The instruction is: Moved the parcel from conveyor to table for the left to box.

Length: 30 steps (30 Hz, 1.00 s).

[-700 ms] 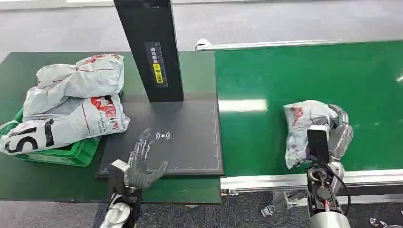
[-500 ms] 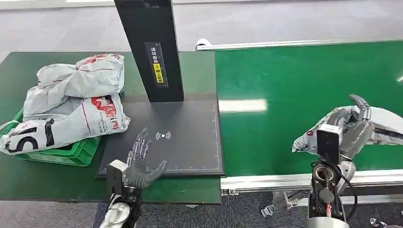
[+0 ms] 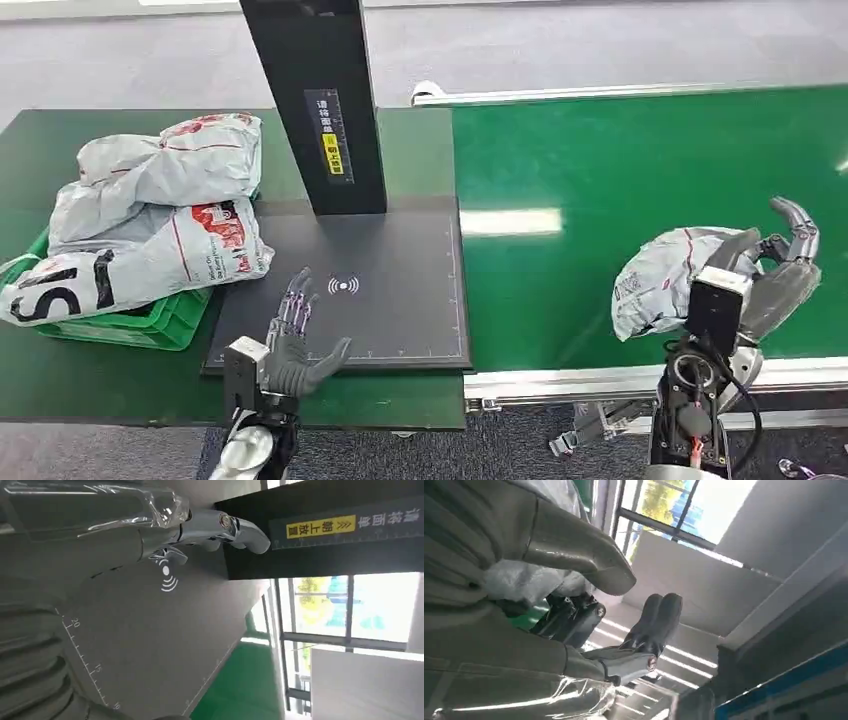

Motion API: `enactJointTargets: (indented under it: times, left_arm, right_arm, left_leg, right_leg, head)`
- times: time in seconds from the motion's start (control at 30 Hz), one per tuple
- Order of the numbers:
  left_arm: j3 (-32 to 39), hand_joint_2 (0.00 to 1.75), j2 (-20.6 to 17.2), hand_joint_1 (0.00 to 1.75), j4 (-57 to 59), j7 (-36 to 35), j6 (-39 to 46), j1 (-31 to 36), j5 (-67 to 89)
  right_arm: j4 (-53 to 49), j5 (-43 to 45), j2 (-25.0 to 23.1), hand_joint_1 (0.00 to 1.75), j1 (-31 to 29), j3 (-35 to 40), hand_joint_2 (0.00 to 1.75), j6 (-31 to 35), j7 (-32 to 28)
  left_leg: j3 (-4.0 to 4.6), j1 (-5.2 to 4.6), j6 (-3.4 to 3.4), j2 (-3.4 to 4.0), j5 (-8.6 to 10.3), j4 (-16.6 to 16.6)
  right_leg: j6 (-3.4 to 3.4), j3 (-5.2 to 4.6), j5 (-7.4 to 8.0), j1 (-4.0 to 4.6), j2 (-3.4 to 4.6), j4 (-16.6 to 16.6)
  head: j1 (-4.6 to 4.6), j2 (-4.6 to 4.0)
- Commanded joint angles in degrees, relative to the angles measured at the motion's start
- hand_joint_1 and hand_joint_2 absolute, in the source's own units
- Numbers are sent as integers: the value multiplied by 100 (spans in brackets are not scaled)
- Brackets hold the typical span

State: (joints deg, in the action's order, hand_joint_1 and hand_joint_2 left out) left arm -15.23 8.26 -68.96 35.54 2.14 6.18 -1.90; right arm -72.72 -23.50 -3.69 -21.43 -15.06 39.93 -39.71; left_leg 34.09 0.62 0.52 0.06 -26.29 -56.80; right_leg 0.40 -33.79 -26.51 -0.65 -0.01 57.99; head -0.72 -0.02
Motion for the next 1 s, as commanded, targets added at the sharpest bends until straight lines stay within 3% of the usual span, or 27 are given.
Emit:
enactJointTargets:
  times: [0.03, 0.2, 0.23, 0.4, 0.47, 0.63, 0.7, 0.77, 0.83, 0.93, 1.0]
  left_arm:
    - [186, 175, -77, 0, -632, 446, 998, -158, -33]
    - [597, 175, -170, 0, -2099, 446, 1668, -506, -101]
    - [990, 175, -58, 0, -2542, 446, 1948, -567, -169]
    - [1513, 175, 96, 0, -2229, 446, 1525, -413, -347]
    - [1522, 175, 175, 0, -2079, 446, 1445, -338, -324]
    - [1496, 175, 255, 0, -1822, 446, 1411, -148, -344]
    - [1472, 175, 308, 0, -1796, 446, 1462, -154, -360]
    - [1489, 175, 353, 0, -1791, 446, 1508, -197, -411]
    - [1478, 175, 365, 0, -1761, 446, 1450, -261, -420]
    - [1532, 175, 454, 0, -1695, 446, 1353, -294, -439]
    - [1545, 175, 486, 0, -1588, 446, 1257, -226, -454]
  right_arm:
    - [-1047, 1860, -146, 175, 177, 374, 175, 7, -29]
    - [-1845, 1705, -111, 175, 292, 1045, 175, 7, -29]
    - [-2578, 874, -213, 175, 137, 1396, 175, 7, -29]
    - [-1546, 42, -334, 175, -649, 2304, 175, 7, -29]
    - [-1507, -375, -386, 175, -853, 2427, 175, 7, -29]
    - [17, 98, -491, 175, -2015, 3058, 175, 7, -29]
    - [1209, 782, -558, 175, -2660, 3488, 175, -254, 7]
    - [1877, 913, -653, 175, -2977, 3879, 175, -353, 2]
    - [2463, 833, -843, 175, -3192, 4336, 175, -552, 45]
    - [3319, 590, -1270, 175, -3339, 5221, 175, -1411, 397]
    - [3780, 457, -1631, 175, -3231, 5772, 175, -1963, 535]
  left_leg:
    - [-10, -1, -1, 9, -5, 4]
    - [6, 0, 1, 24, -12, -9]
    - [6, -1, 1, 19, -7, -3]
    - [0, 0, 3, 77, -11, 4]
    - [-4, 3, 1, 55, -4, 5]
    - [-3, 4, 0, 47, 3, 0]
    - [-8, 0, -1, 57, 3, 3]
    - [-16, -3, 0, 64, 5, 7]
    - [-21, -2, 1, 62, 6, 10]
    - [-36, -1, 4, 81, 0, 19]
    - [-26, 1, 3, 54, 3, 16]
  right_leg:
    - [-3, 7, -2, 0, 10, -4]
    - [-6, -14, -5, 1, 24, 11]
    - [-4, -13, -2, 0, 19, 7]
    - [-8, -22, 10, 3, 73, 8]
    - [-6, -13, 7, 6, 48, 7]
    - [-4, -9, 7, 6, 41, 9]
    - [-4, -8, 10, 3, 51, 8]
    - [-5, -4, 14, 1, 54, 5]
    - [-8, 1, 13, 2, 52, 3]
    - [-10, 9, 12, 3, 71, -3]
    - [-8, 6, 8, 5, 47, 1]
  head:
    - [0, 0]
    - [-2, 2]
    - [2, 0]
    - [0, 0]
    - [2, 2]
    - [-4, 0]
    - [-2, 0]
    - [0, 0]
    - [0, 0]
    - [-5, 0]
    - [-4, 0]
